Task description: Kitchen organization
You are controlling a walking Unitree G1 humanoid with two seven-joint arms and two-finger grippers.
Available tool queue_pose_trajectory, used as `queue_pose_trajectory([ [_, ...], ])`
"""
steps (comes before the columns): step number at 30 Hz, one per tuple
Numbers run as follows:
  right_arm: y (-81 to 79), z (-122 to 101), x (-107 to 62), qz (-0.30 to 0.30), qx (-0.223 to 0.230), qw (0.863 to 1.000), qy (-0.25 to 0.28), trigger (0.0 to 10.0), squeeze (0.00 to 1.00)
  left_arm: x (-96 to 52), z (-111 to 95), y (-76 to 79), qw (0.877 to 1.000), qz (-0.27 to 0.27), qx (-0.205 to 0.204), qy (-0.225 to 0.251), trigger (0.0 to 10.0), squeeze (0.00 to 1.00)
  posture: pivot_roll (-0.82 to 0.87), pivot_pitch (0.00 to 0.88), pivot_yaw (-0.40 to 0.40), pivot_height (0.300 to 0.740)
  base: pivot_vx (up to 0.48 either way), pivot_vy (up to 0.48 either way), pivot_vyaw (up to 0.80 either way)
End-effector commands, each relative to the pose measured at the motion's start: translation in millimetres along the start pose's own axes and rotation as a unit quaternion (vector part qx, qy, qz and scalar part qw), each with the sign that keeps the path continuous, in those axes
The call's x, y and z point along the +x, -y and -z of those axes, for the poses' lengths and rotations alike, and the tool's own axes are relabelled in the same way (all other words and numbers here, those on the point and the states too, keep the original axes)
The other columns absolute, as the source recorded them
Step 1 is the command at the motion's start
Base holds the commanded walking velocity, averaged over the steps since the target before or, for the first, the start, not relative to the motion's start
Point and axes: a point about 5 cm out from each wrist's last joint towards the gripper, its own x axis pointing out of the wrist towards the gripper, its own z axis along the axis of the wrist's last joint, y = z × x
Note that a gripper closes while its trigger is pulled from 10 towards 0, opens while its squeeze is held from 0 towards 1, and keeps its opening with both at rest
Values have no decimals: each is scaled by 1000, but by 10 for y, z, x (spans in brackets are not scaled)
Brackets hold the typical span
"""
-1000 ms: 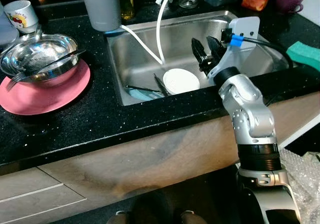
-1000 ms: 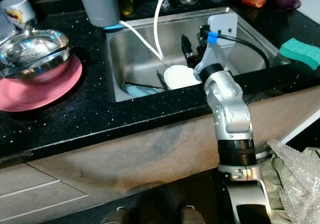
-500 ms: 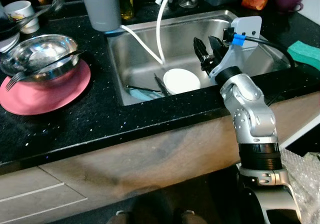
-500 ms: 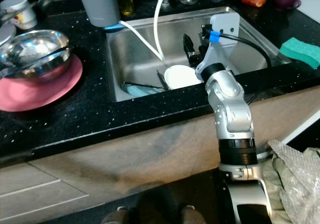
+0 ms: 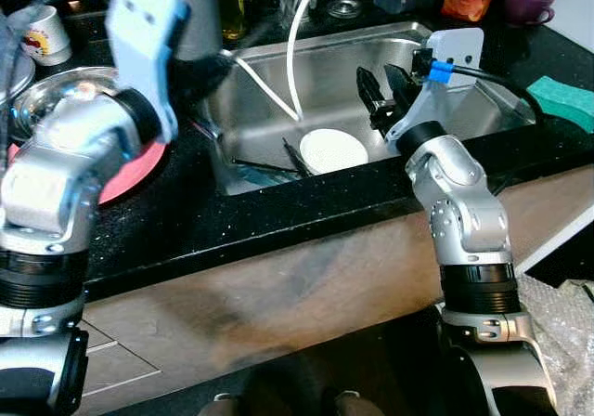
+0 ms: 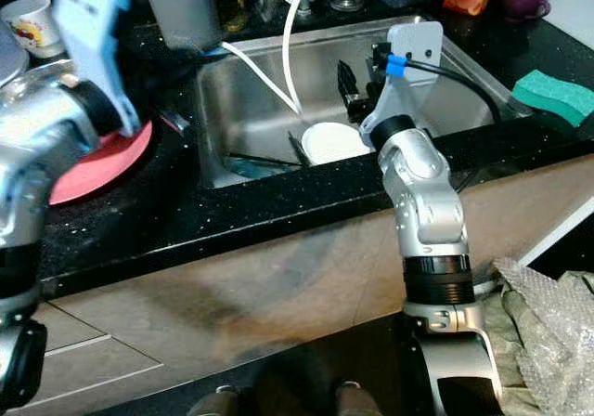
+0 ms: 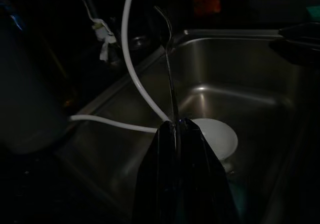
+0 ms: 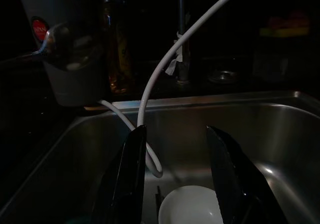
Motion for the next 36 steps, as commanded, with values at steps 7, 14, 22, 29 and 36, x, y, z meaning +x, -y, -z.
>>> queue_pose_trajectory([
  [7,-22,45,-38,-5,-12,1000,-13,10000,0,251,320,-22,998,-17,25,-55,0,0,47,132,2,740,0,0,0],
  [14,-30,107,-30,-19,-31,998,-41,10000,0,467,466,-19,998,8,25,-61,0,0,47,143,2,740,0,0,0],
  [22,-14,147,-56,-26,-46,997,-63,10000,0,648,400,32,996,57,53,-38,0,0,41,150,11,740,0,0,0],
  [29,3,234,-79,-36,-62,993,-98,10000,0,716,391,55,991,108,73,-40,0,0,43,156,14,740,0,0,0],
  [36,-22,241,-80,-53,-61,991,-108,10000,0,735,412,25,988,124,80,-42,0,0,47,166,17,740,0,0,0],
])
